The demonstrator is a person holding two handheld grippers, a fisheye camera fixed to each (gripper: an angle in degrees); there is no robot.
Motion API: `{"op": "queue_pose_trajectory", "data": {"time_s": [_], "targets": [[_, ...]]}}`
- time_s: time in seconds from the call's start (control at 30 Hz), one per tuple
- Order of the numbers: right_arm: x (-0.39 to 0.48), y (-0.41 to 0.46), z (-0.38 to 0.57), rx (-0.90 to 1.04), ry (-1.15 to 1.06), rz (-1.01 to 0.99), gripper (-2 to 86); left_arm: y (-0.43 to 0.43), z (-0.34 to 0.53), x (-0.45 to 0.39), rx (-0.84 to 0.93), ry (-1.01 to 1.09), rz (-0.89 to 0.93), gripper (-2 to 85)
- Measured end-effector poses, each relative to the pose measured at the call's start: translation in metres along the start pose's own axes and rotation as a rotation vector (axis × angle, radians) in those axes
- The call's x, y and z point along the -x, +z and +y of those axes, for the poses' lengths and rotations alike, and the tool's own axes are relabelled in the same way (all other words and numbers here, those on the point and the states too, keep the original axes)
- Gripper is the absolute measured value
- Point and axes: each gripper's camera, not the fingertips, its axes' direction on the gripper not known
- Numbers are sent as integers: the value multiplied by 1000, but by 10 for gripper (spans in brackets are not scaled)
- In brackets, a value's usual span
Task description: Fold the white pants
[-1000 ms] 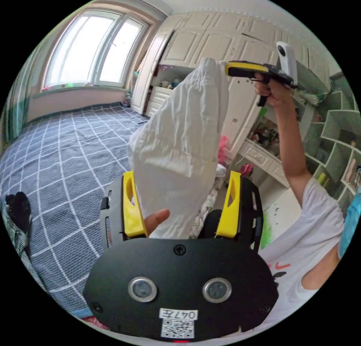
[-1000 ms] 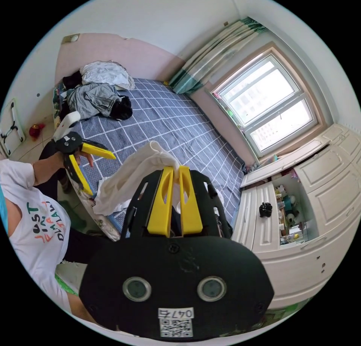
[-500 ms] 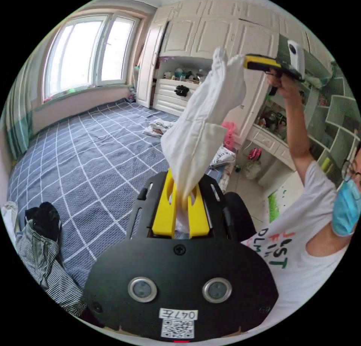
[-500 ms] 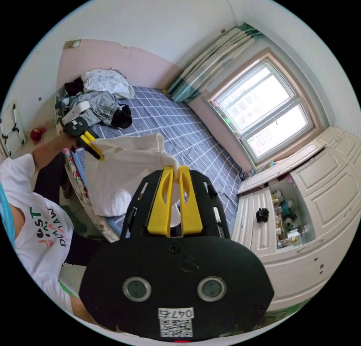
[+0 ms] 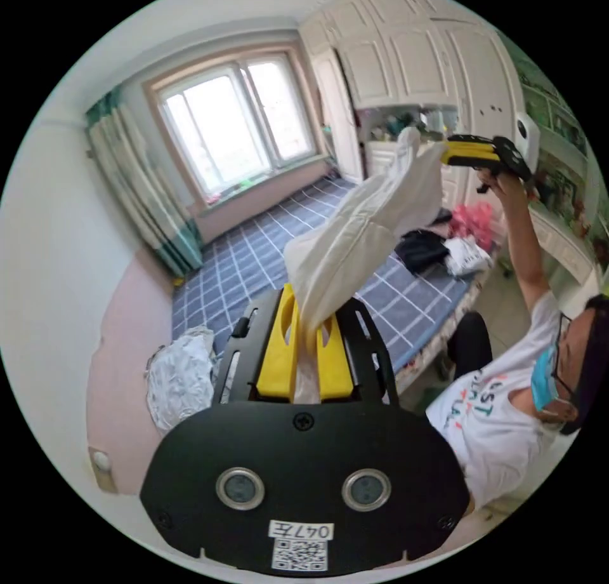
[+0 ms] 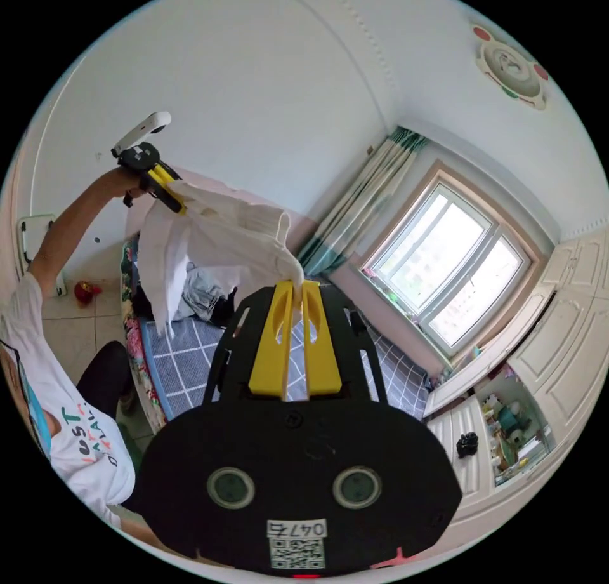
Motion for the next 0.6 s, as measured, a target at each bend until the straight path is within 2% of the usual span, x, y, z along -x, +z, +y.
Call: {"op": "queue_pose_trajectory", "data": {"time_s": [0.1, 0.23, 0.37, 0.47, 0.53, 0.6], "targets": [[-17, 23, 46, 114, 10, -46, 3, 62, -19, -6, 115, 138, 194, 2], [-36, 52, 152, 303, -26, -120, 4, 194, -35, -35, 220, 286, 639, 5], [-49, 63, 260, 430, -46, -163, 4, 351, -51, -81, 271, 245, 1020, 8], [-51, 63, 346, 500, -36, -173, 5, 452, -58, -132, 364, 243, 1185, 11], [-33, 59, 413, 548, -107, -227, 5, 493, -62, -160, 414, 287, 1236, 14], [-23, 60, 462, 618, -68, -294, 6, 523, -66, -176, 437, 291, 1290, 17]]}}
